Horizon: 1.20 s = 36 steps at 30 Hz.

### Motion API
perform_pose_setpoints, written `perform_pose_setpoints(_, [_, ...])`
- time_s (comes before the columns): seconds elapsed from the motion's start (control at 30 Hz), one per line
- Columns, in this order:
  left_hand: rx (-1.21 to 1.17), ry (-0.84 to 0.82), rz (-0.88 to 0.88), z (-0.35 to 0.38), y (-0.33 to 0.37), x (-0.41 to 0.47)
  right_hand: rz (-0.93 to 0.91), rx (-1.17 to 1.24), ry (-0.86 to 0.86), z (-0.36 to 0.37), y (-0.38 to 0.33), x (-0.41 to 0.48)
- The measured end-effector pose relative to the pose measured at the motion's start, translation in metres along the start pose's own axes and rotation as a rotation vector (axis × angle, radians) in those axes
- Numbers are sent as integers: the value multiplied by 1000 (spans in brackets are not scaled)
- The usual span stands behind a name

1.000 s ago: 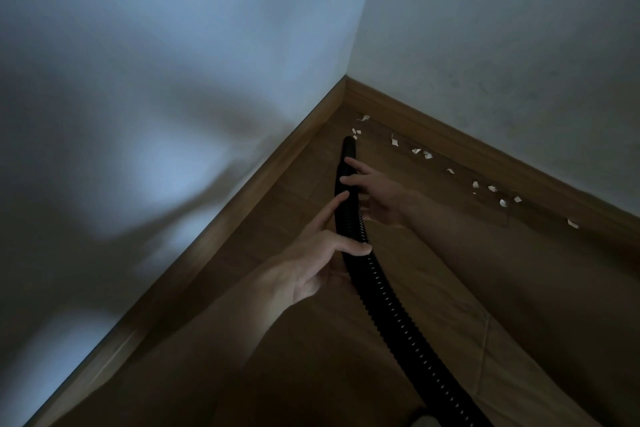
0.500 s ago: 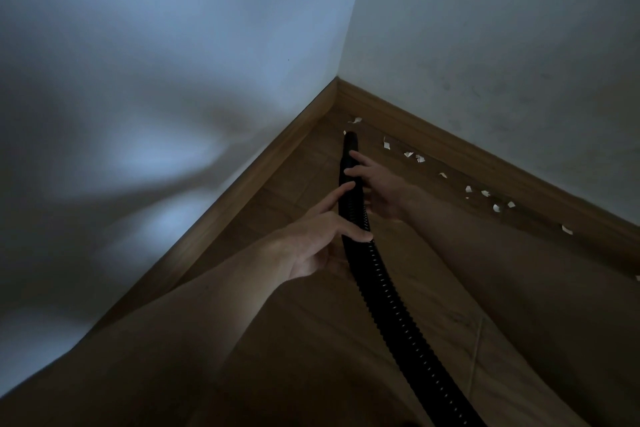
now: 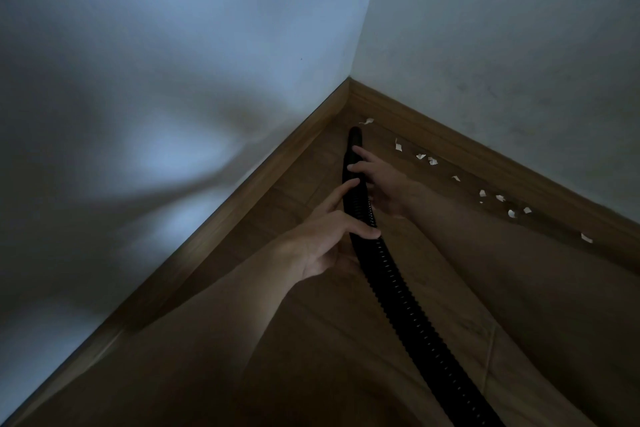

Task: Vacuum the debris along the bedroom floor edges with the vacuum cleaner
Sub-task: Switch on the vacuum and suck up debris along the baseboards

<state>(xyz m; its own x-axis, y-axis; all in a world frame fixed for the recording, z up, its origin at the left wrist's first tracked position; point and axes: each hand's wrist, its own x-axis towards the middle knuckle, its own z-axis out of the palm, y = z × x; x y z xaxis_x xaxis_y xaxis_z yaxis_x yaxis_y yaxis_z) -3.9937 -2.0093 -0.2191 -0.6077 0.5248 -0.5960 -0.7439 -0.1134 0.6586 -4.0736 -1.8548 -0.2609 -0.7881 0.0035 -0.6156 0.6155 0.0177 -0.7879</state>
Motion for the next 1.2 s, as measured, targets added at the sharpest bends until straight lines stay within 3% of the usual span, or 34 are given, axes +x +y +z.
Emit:
perform_pose_setpoints(0.73, [-7,17,30,3,17,21,12,7,26,-14,-18,16])
perform_pose_setpoints(1.2, [165,-166,-94,-12,7,7,38,100,-29,-35,11,-14])
